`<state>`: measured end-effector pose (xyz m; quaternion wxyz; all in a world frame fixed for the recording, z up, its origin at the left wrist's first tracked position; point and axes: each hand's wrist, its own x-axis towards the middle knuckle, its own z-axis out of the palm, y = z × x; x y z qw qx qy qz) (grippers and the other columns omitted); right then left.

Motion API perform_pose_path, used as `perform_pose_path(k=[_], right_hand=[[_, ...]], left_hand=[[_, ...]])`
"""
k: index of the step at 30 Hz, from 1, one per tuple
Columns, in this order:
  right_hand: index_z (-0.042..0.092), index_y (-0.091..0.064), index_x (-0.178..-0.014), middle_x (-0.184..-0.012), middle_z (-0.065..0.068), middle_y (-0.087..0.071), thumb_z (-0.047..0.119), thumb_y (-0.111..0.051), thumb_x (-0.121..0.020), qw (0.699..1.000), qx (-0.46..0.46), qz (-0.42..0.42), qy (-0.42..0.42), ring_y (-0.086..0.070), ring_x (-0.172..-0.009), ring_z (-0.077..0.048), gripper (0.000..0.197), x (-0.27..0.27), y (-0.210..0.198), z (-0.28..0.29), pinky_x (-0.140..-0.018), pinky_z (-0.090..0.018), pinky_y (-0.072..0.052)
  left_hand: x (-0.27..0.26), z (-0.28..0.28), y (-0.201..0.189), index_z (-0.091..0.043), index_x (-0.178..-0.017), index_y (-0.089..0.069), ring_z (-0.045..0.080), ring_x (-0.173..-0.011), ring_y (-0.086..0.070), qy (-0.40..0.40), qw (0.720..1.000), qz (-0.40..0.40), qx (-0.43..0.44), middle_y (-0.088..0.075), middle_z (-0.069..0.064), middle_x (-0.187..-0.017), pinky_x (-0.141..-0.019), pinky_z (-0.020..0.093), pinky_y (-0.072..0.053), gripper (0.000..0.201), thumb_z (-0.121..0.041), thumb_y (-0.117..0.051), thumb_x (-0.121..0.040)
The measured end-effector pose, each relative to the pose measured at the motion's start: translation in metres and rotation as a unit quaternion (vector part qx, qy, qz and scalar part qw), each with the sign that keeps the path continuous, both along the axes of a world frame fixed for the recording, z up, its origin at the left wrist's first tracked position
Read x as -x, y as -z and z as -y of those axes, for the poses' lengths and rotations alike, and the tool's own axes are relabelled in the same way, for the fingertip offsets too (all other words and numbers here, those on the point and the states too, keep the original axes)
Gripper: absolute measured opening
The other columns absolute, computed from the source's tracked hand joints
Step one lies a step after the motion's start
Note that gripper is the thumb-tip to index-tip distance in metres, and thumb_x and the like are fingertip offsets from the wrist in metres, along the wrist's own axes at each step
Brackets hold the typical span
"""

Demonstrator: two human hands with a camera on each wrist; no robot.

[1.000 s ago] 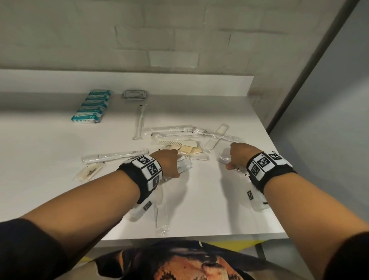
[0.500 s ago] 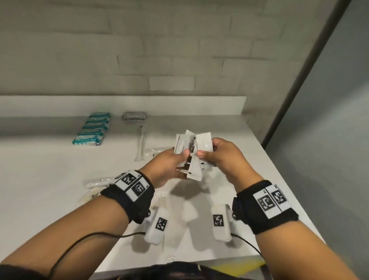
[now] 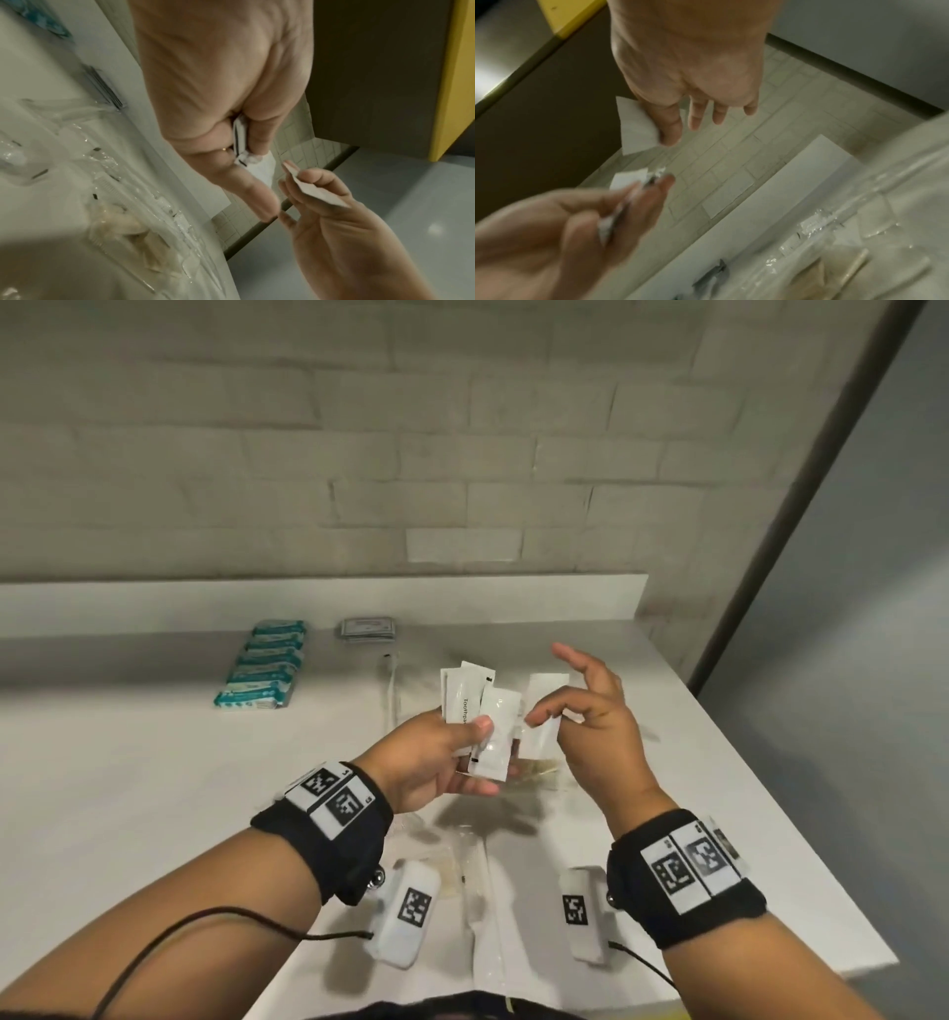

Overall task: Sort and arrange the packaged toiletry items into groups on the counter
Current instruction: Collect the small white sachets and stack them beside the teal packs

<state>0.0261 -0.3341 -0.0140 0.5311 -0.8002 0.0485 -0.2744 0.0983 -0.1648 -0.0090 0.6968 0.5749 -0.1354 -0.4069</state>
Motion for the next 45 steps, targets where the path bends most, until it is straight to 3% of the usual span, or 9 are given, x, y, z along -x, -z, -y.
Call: perform_pose_path(k=[6,9,12,17,22,27,31,40,45], right_hand=[[0.040,-0.074,-0.099,-0.139,0.011,-0.050,-0.010,-0.052,-0.091,0.997,-0.039,0.011,-0.058,-0.045,-0.132,-0.009,0.055,-0.014,0.012,-0.016,-0.109,-0.029,-0.040],[0.034,-0.057,-0.124,-0.120,0.007,-0.062,0.000,-0.047,-0.097,0.990,-0.141,0.013,-0.020,-0.061,-0.107,-0.003,0.044,-0.014,0.008,-0.019,-0.095,-0.023,-0.049],[0.018,-0.060,-0.120,-0.095,-0.004,-0.066,0.020,-0.058,-0.093,0.975,-0.216,-0.050,-0.031,-0.065,-0.070,-0.009,0.027,-0.016,0.000,-0.019,-0.069,-0.029,-0.050],[0.005,-0.066,-0.107,-0.086,-0.012,-0.066,0.064,-0.050,-0.083,0.960,-0.266,-0.076,-0.047,-0.057,-0.063,-0.019,0.066,-0.019,0.000,-0.017,-0.057,-0.031,-0.045],[0.004,-0.063,-0.093,-0.074,-0.013,-0.059,0.005,-0.068,-0.085,0.970,-0.222,-0.069,-0.064,-0.045,-0.049,-0.013,0.009,-0.019,-0.007,-0.010,-0.046,-0.021,-0.038],[0.018,-0.077,-0.080,-0.096,0.002,-0.065,-0.023,-0.062,-0.072,0.999,-0.015,0.030,-0.039,-0.064,-0.088,-0.001,0.044,-0.016,-0.013,0.003,-0.076,-0.015,-0.050],[0.034,-0.073,-0.095,-0.111,0.021,-0.063,-0.026,-0.058,-0.067,0.984,0.166,-0.014,-0.071,-0.062,-0.105,0.000,0.069,-0.015,0.005,0.011,-0.087,-0.023,-0.051],[0.018,-0.077,-0.075,-0.100,0.004,-0.070,-0.030,-0.053,-0.064,0.981,0.096,-0.075,-0.150,-0.064,-0.094,-0.001,0.055,-0.011,-0.012,0.018,-0.082,-0.015,-0.048],[0.011,-0.075,-0.083,-0.086,-0.004,-0.060,-0.022,-0.060,-0.075,0.996,0.041,-0.028,-0.072,-0.058,-0.075,0.003,0.037,-0.024,-0.024,0.022,-0.069,-0.008,-0.045]], left_hand=[[-0.009,-0.003,-0.008,-0.008,-0.122,-0.058,0.029,-0.085,-0.072,0.029,0.998,0.018,0.050,-0.071,0.014,-0.102,-0.064,0.026,-0.061,0.027,-0.007,-0.054,-0.095],[-0.016,-0.002,-0.006,-0.008,-0.114,-0.062,0.026,-0.080,-0.072,0.006,0.998,0.032,0.049,-0.072,0.012,-0.099,-0.061,0.024,-0.060,0.022,-0.003,-0.056,-0.093],[-0.021,-0.001,-0.004,-0.012,-0.111,-0.064,0.024,-0.082,-0.073,-0.005,0.998,0.050,0.048,-0.074,0.008,-0.099,-0.063,0.025,-0.060,0.023,-0.002,-0.059,-0.091],[-0.024,0.008,-0.003,-0.011,-0.118,-0.060,0.019,-0.085,-0.072,-0.026,0.996,0.081,0.024,-0.073,0.005,-0.102,-0.062,0.025,-0.060,0.029,-0.004,-0.061,-0.090],[-0.025,0.010,-0.004,-0.009,-0.113,-0.060,0.024,-0.085,-0.071,-0.004,0.993,0.115,-0.013,-0.070,0.010,-0.098,-0.063,0.026,-0.058,0.020,-0.018,-0.055,-0.097],[-0.033,0.011,-0.002,-0.007,-0.107,-0.053,0.024,-0.067,-0.070,-0.071,0.997,0.042,-0.011,-0.069,0.013,-0.089,-0.056,0.028,-0.058,0.023,-0.027,-0.045,-0.101],[-0.038,0.010,-0.004,-0.008,-0.111,-0.062,0.011,-0.055,-0.065,-0.061,0.997,0.051,-0.025,-0.070,-0.002,-0.069,-0.049,0.020,-0.052,0.017,-0.015,-0.055,-0.096],[-0.047,0.005,-0.004,-0.020,-0.112,-0.066,0.008,-0.075,-0.061,-0.003,0.966,0.221,-0.132,-0.071,-0.003,-0.105,-0.060,0.018,-0.045,0.022,-0.029,-0.052,-0.098],[-0.044,0.012,-0.002,-0.003,-0.104,-0.065,0.007,-0.060,-0.061,0.045,0.982,0.142,-0.119,-0.066,0.002,-0.076,-0.048,0.017,-0.044,0.015,-0.010,-0.062,-0.091]])
